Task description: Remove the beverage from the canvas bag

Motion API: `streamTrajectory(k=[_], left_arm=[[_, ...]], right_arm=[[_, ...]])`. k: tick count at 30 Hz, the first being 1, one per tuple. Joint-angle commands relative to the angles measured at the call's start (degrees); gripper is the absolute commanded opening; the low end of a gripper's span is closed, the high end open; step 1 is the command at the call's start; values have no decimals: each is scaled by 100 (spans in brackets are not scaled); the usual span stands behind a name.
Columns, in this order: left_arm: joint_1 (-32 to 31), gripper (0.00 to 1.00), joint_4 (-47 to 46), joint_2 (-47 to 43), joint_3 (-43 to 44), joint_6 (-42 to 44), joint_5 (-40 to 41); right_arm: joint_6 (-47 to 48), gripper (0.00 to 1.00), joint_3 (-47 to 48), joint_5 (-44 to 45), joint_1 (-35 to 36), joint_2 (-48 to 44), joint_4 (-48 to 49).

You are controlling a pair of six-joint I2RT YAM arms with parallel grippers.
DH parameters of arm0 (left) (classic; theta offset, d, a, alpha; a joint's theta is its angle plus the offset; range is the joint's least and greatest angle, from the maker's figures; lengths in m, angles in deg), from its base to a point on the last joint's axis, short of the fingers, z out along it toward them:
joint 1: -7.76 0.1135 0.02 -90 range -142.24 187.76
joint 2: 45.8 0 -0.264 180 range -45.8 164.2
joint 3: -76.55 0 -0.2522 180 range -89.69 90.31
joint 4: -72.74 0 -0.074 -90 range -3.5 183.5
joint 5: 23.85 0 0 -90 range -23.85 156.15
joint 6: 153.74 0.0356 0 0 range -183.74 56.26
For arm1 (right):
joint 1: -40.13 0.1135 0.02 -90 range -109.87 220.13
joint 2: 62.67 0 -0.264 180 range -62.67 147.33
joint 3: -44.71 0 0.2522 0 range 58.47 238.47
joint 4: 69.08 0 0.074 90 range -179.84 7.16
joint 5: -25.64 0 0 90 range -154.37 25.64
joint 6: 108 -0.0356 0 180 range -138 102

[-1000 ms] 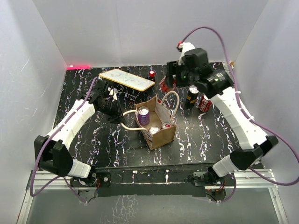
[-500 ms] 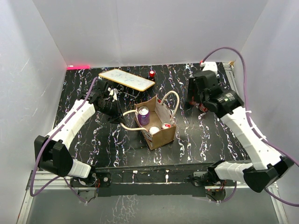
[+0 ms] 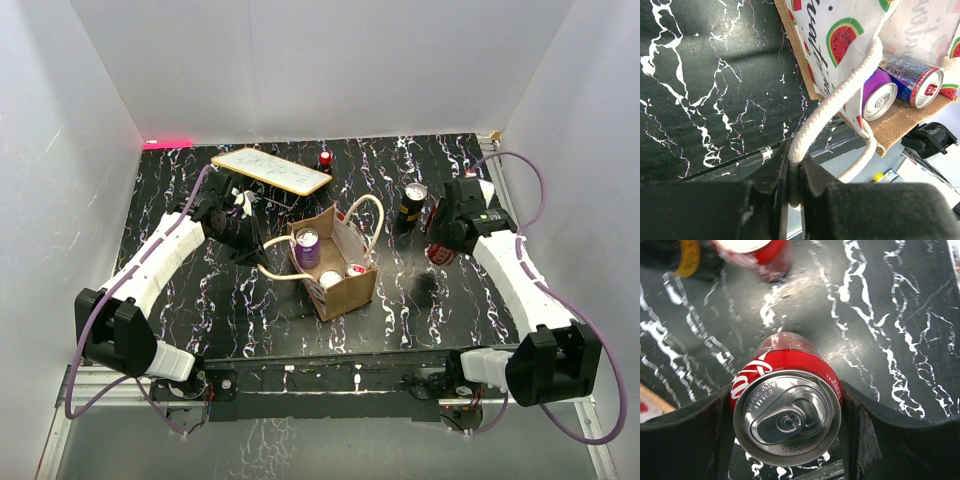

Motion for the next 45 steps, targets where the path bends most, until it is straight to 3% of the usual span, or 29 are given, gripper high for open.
streamTrajectory(k=[1,13,29,31,39,45], left_arm=[[2,0,170,27,37,173,-188],[-58,0,295,134,308,407,-69],[-233,0,194,372,596,556,160],[-228,0,197,383,601,560,167],[-226,0,159,418,562,497,85],[-235,0,101,446,517,417,-49]], right_arm=[[93,8,-121,44,-685,-62,994],[981,8,-345,351,-1506,556,2492],[1138,9,45,-69,-1764,1794,2941],[1137,16,32,-22,-1764,1831,2895],[1144,74,160,79,-1764,1736,2442],[980,91,557,-114,-1764,1492,1875]])
